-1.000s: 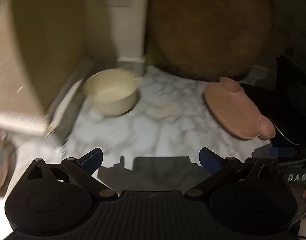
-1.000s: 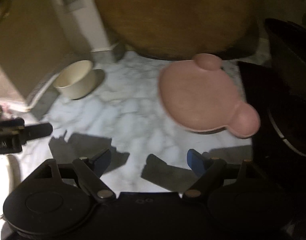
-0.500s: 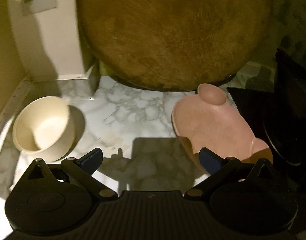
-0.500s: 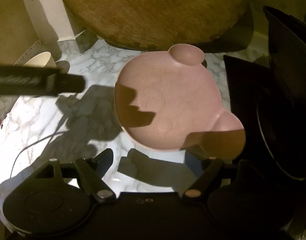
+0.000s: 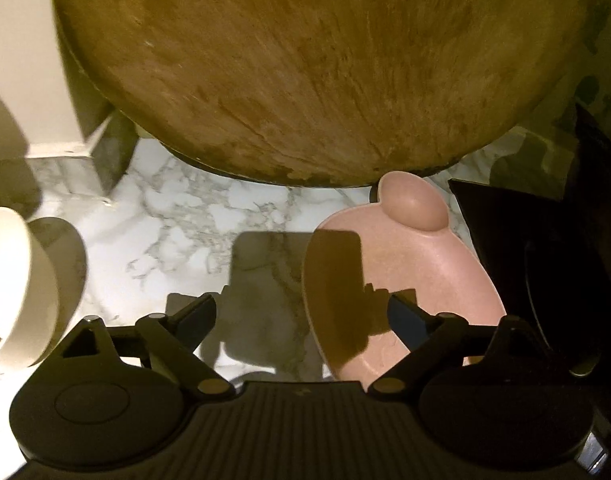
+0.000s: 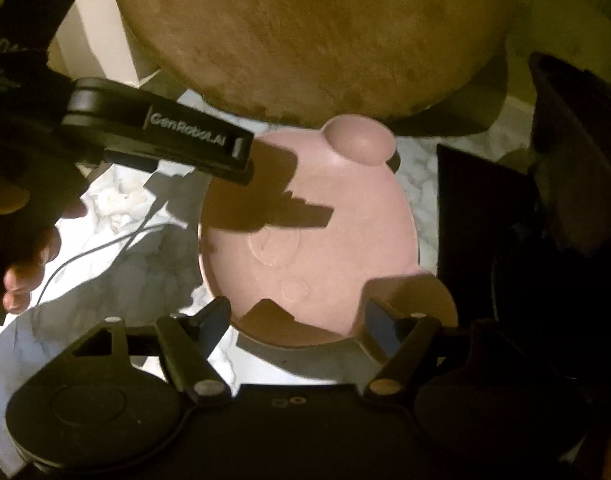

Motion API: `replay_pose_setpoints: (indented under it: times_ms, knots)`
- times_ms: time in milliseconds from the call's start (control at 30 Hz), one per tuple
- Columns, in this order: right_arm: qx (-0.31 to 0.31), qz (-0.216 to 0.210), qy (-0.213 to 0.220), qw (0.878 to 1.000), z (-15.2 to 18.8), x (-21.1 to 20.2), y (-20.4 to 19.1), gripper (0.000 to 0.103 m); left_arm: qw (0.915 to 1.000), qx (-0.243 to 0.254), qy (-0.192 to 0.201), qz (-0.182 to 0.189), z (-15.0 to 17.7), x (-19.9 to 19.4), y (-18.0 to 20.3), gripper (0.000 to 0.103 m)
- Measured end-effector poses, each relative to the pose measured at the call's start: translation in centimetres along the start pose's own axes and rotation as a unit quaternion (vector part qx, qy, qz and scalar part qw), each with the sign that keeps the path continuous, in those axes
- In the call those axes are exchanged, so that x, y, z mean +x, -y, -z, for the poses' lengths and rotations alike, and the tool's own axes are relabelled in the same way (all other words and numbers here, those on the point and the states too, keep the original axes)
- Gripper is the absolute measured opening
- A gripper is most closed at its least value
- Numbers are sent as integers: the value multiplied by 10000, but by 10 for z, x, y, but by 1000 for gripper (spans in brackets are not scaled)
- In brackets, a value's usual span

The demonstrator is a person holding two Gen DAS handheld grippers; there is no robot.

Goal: Organize plates and bowls
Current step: 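Close both grippers on the rim of the pink bear-shaped plate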

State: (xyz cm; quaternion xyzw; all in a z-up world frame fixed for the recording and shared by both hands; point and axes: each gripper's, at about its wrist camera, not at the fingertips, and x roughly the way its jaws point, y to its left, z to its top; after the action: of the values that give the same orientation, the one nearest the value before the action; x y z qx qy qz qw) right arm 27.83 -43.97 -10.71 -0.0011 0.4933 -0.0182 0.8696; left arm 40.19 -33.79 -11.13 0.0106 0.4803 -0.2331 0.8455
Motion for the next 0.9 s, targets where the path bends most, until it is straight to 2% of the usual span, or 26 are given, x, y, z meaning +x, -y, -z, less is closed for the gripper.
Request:
replay_pose_setpoints:
  times_ms: [100, 267, 333, 467, 533, 733, 900]
  knots:
    - [33, 56, -5, 10000, 1, -1, 6, 71, 9998, -78, -166, 61, -4, 12, -1, 73]
    - [157, 88, -116, 9998, 4, 3, 15, 69, 9990, -215, -357, 179, -7, 26, -3, 56]
    - [152, 68, -138, 9998, 5, 5, 14, 69, 9986, -231, -432, 210, -6, 30, -3, 42]
    - [174, 77, -149, 9997, 5, 6, 15, 67, 9989, -124, -435, 120, -5, 30, 1, 29]
    - [188, 106, -147, 9997, 4, 6, 15, 66, 9987, -140, -455, 200, -3, 29, 1, 15]
    - [222, 144, -103, 9996, -1, 4, 18, 65, 9991, 55, -398, 134, 4, 20, 3, 14]
    - [201, 199, -3, 9996, -11, 5, 17, 65, 9990, 136, -409, 85, 15, 7, -14, 14]
